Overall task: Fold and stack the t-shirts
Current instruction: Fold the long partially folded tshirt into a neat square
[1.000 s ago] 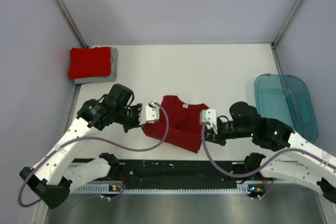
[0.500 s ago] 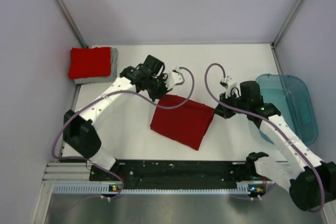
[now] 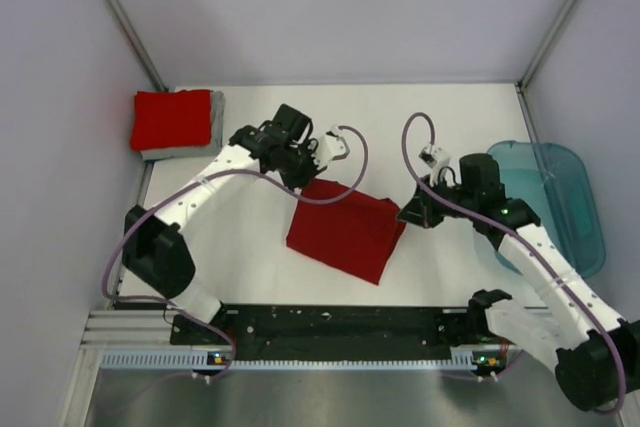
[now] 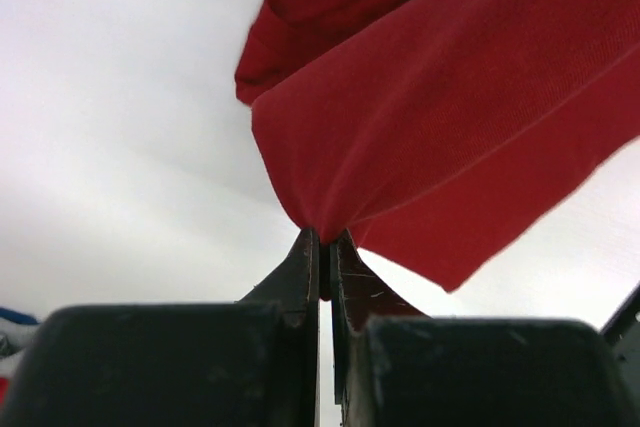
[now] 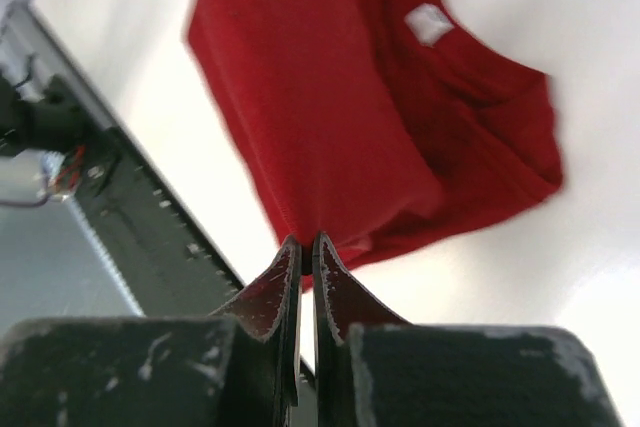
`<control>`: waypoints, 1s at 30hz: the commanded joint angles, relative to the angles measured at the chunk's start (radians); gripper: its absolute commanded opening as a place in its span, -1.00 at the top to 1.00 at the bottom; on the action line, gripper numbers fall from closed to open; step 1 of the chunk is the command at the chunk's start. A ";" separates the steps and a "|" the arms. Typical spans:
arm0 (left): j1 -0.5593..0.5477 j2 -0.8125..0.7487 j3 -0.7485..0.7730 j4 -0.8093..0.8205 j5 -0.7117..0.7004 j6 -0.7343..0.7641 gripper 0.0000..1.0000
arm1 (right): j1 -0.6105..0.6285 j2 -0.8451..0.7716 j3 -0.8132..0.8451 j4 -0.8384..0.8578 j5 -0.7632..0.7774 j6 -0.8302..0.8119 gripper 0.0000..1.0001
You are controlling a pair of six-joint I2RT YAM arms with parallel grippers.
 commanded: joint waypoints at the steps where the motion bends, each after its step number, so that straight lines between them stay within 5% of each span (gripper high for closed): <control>1: 0.016 -0.190 -0.091 -0.027 0.001 0.051 1.00 | 0.148 -0.117 0.083 -0.087 -0.046 0.081 1.00; 9: 0.032 -0.423 -0.266 -0.082 -0.001 0.074 1.00 | 0.447 -0.240 0.033 -0.092 0.049 0.340 1.00; 16: 0.031 -0.529 -0.346 -0.122 0.035 0.091 1.00 | 0.590 -0.208 -0.067 0.093 0.007 0.520 1.00; 21: 0.032 -0.533 -0.357 -0.100 0.029 0.102 1.00 | 0.555 -0.225 -0.104 0.112 -0.030 0.535 1.00; 30: 0.032 -0.335 -0.267 -0.028 0.041 0.099 1.00 | 0.174 -0.150 -0.207 0.124 -0.130 0.483 1.00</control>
